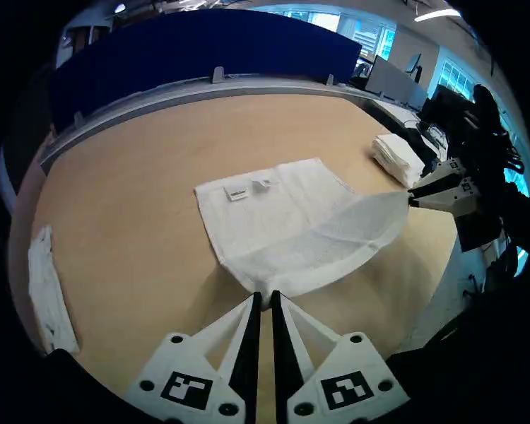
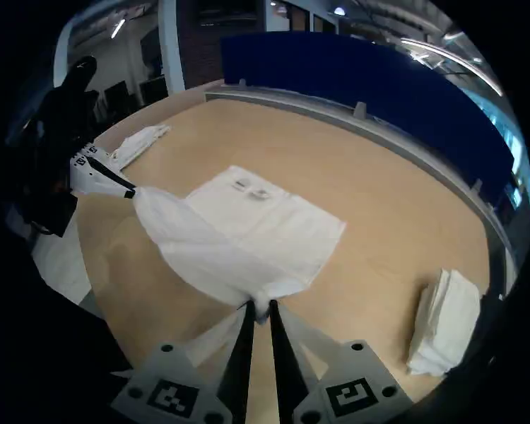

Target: Fold towel

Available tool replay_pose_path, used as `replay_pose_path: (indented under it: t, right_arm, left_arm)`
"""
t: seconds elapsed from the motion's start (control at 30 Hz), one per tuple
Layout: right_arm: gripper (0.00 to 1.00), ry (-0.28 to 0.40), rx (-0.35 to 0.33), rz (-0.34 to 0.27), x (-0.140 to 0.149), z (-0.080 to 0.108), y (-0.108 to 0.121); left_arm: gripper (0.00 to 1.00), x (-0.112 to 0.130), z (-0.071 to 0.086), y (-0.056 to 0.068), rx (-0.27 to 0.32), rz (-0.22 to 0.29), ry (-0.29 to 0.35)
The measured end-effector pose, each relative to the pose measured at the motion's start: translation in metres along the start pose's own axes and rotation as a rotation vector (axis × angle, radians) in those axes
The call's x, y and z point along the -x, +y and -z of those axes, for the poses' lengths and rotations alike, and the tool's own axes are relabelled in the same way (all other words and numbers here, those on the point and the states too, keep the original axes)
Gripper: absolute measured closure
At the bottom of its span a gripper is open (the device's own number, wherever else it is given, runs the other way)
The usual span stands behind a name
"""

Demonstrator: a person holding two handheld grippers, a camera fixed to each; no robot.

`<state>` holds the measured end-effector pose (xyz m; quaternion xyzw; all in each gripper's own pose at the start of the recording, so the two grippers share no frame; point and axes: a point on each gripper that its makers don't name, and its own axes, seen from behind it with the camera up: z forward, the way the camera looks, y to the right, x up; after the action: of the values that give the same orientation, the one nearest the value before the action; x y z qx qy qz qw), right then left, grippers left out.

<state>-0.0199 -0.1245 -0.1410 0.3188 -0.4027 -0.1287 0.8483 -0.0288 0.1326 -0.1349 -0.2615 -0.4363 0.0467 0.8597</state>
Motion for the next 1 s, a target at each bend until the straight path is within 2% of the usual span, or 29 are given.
replay_pose_path:
  t: [0.27, 0.6, 0.8, 1.0]
  right_arm:
    - [0.84, 0.008, 0.025, 0.017, -0.020, -0.013, 0.020]
    - [0.84, -0.001, 0.056, 0.027, -0.042, -0.045, 0.051]
    - [0.84, -0.019, 0.049, 0.012, -0.045, -0.065, 0.063]
    - [0.84, -0.033, 0.053, 0.013, -0.044, -0.076, 0.069]
  left_arm:
    - [0.89, -0.022, -0.011, -0.015, -0.015, 0.008, 0.022]
    - [0.89, -0.060, -0.044, -0.041, -0.045, -0.026, 0.048]
    - [0.89, -0.067, -0.063, -0.052, -0.046, -0.022, 0.036]
    - [0.89, -0.065, -0.075, -0.057, -0.042, -0.036, 0.023]
